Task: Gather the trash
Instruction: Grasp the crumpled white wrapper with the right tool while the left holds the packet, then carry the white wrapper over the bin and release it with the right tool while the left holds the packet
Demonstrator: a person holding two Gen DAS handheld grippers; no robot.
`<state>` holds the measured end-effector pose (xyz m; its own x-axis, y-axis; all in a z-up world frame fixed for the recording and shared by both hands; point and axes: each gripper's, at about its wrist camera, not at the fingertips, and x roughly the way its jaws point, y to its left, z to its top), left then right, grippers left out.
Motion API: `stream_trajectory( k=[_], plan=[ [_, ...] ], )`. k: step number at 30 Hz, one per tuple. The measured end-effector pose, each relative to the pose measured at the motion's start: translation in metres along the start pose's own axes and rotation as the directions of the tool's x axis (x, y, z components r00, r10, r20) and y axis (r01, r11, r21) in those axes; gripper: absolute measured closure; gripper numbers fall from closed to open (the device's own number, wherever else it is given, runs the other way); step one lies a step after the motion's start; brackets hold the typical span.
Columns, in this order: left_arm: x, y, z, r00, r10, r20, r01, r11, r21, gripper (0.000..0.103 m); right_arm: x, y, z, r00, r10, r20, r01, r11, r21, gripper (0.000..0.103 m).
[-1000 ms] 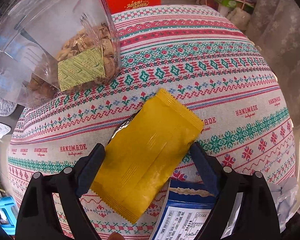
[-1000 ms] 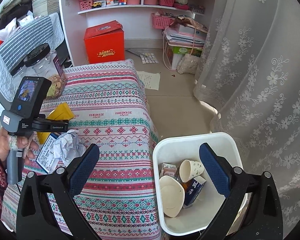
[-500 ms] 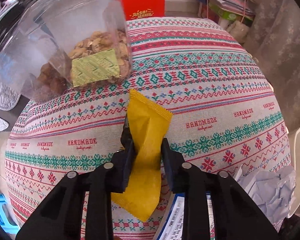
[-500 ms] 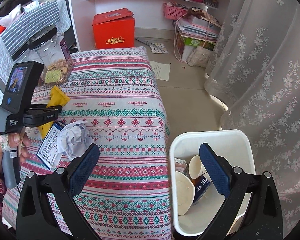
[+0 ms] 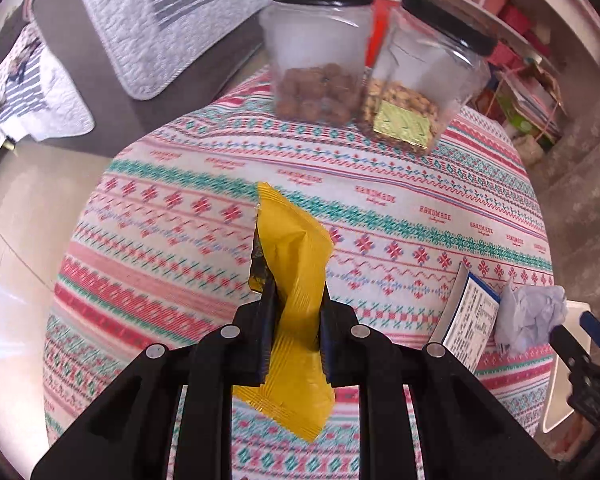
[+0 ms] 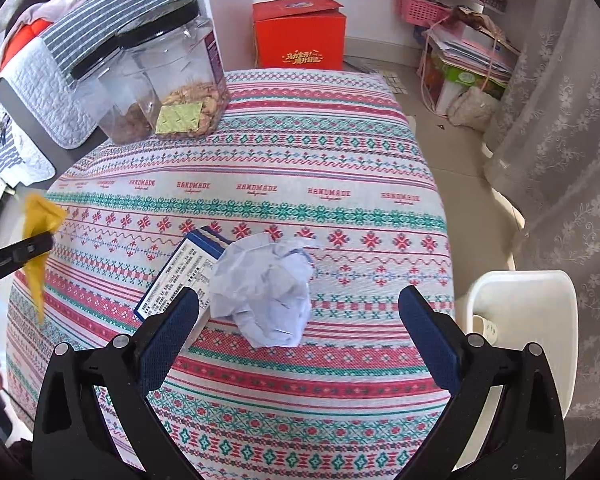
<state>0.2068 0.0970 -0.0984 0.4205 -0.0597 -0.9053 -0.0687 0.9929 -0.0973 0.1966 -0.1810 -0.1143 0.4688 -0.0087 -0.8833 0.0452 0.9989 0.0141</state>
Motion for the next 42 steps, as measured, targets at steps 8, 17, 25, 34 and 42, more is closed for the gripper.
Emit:
stream_trajectory(
  k=[8,17,25,34,42],
  plan=[
    [-0.076,0.055,-0.055,0.991,0.062,0.121,-0.037,0.980,-0.194,0.084,0.028,-0.001,0.002,0.999,0.026,-0.022,-0.024,0.996,0.086,0.019],
    [-0.081,0.077,-0.057,0.985,0.056,0.166,-0.009,0.962,-0.274,0.084,0.013,0.000,0.005,0.998,0.059,0.030,-0.061,0.994,0.091,0.056],
    [-0.091,0.092,-0.054,0.970,0.085,0.229,0.004,0.933,-0.360,0.084,-0.031,-0.004,0.014,0.980,0.139,0.142,-0.155,0.982,0.106,0.056],
    [-0.115,0.080,-0.051,0.933,0.127,0.337,0.001,0.935,-0.354,0.084,-0.092,-0.018,0.004,0.937,0.169,0.305,-0.200,0.977,0.073,0.055],
    [-0.134,0.045,-0.053,0.896,0.139,0.421,-0.019,0.961,-0.277,0.083,-0.132,-0.045,-0.015,0.907,0.131,0.400,-0.171,0.983,0.066,0.055]
  ],
)
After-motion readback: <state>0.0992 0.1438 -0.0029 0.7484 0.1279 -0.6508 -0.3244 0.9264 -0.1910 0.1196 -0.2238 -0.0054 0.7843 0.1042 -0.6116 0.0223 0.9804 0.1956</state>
